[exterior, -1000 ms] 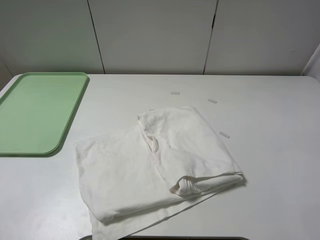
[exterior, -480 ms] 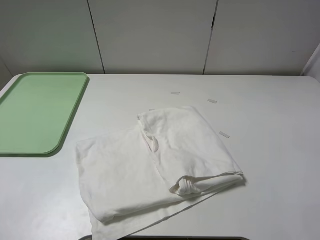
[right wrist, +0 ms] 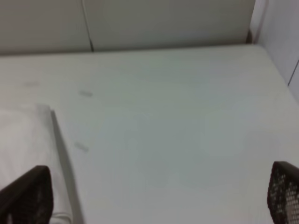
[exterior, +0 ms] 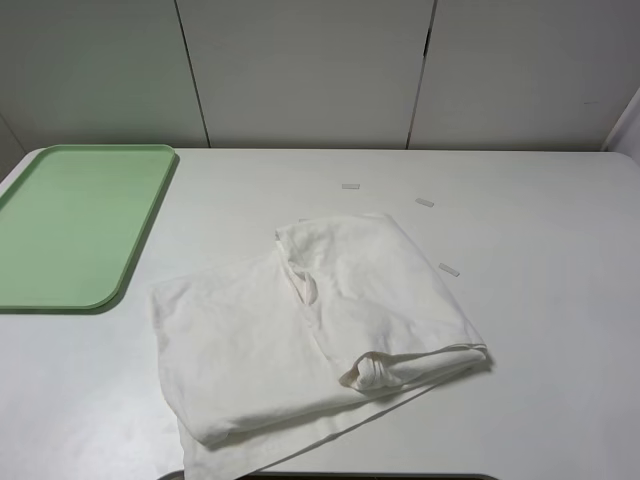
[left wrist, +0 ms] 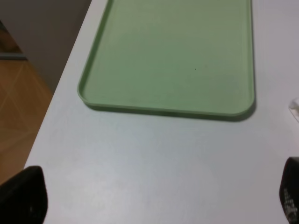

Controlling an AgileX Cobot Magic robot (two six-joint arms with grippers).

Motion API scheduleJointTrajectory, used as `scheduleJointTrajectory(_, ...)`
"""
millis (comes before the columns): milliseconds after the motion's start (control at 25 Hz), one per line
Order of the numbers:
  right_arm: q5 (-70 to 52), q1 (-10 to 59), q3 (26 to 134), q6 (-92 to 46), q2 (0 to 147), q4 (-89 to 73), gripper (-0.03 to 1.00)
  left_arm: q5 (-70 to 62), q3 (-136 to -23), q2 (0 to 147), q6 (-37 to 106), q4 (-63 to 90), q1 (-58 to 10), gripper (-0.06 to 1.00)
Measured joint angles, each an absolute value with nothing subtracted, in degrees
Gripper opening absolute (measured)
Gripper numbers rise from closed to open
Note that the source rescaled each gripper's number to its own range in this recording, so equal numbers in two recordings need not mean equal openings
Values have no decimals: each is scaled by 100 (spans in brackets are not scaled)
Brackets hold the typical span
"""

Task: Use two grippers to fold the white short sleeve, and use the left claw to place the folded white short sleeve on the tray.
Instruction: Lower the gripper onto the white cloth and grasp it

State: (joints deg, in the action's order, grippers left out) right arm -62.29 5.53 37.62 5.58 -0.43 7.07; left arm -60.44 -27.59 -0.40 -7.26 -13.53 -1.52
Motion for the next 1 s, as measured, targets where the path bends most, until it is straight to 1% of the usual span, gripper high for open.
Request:
scheduleJointTrajectory(120, -6257, 553, 3601, 558, -43, 713, 100, -6044, -2759, -40, -726, -1353, -152, 100)
scheduleJointTrajectory(240, -5911, 553, 2974, 516, -43, 659, 100, -6044, -2759, -40, -726, -1364, -152, 100)
scheduleJointTrajectory(320, -5880, 553, 2881, 490, -43, 652, 100, -6055, -2759, -40, -726, -1364, -152, 100)
scheduleJointTrajectory(480, -5875, 547, 2868, 456, -43, 641, 100, -6054, -2759, -40, -726, -1364, -152, 100)
scheduleJointTrajectory(680, -5875, 314, 2868, 389, -43, 483, 100, -6054, -2759, -40, -726, -1359, -152, 100)
scheduleJointTrajectory(1000, -5875, 285, 2868, 368, -43, 196, 100, -6054, -2759, -40, -726, -1359, -152, 100)
